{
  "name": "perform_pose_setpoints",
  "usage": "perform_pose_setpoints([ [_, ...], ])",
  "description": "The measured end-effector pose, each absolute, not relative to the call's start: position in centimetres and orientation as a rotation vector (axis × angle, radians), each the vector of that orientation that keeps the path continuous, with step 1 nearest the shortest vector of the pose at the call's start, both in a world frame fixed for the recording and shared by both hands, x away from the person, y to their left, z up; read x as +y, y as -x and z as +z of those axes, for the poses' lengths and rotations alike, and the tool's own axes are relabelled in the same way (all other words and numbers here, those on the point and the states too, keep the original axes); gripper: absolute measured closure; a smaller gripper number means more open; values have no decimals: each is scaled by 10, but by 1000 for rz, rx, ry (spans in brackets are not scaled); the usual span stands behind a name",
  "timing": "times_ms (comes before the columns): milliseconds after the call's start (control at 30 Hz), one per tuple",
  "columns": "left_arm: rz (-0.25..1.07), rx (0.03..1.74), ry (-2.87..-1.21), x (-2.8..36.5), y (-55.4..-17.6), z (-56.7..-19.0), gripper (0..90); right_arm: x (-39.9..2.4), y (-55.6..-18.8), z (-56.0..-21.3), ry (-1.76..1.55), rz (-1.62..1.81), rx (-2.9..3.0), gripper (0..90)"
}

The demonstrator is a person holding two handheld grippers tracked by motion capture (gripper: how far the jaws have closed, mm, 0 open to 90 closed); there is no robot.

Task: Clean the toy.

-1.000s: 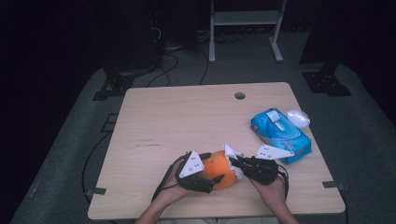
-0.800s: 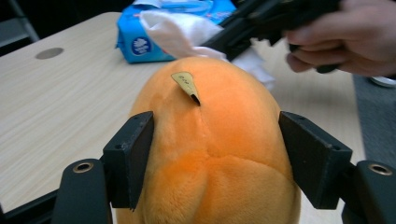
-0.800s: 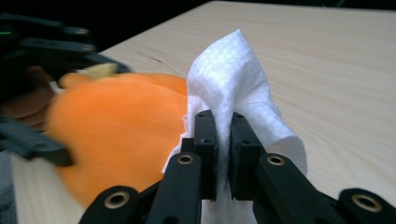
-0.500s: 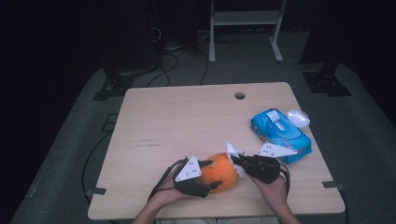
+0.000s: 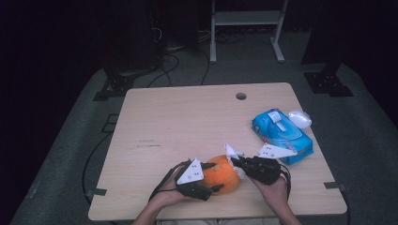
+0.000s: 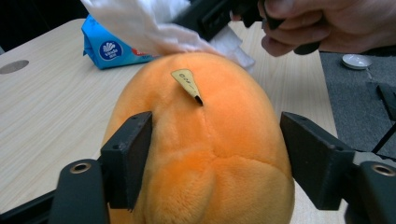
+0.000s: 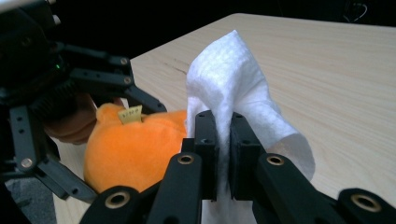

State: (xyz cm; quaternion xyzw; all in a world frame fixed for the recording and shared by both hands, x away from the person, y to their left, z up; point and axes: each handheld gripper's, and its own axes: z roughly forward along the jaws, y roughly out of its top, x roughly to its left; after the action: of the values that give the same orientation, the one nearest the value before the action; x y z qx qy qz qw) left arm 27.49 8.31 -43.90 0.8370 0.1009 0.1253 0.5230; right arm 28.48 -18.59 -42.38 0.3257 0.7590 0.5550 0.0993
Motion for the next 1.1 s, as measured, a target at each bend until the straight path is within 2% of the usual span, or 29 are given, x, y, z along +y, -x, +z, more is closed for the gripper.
perform_pose_setpoints([
  [133, 259, 367, -1948, 88, -282, -434, 195, -193, -290, -433, -1018, 1633, 2238, 831],
  [367, 277, 321, -1991, 84, -279, -439, 286, -198, -293, -435, -1081, 1632, 2226, 832],
  [633, 292, 307, -2006, 85, -278, -440, 297, -161, -266, -411, -818, 1647, 2287, 827],
  [933, 267, 306, -1994, 89, -281, -443, 311, -200, -297, -436, -1072, 1603, 2231, 833],
  [1100, 253, 275, -2005, 89, -280, -444, 307, -196, -295, -432, -1064, 1617, 2229, 834],
])
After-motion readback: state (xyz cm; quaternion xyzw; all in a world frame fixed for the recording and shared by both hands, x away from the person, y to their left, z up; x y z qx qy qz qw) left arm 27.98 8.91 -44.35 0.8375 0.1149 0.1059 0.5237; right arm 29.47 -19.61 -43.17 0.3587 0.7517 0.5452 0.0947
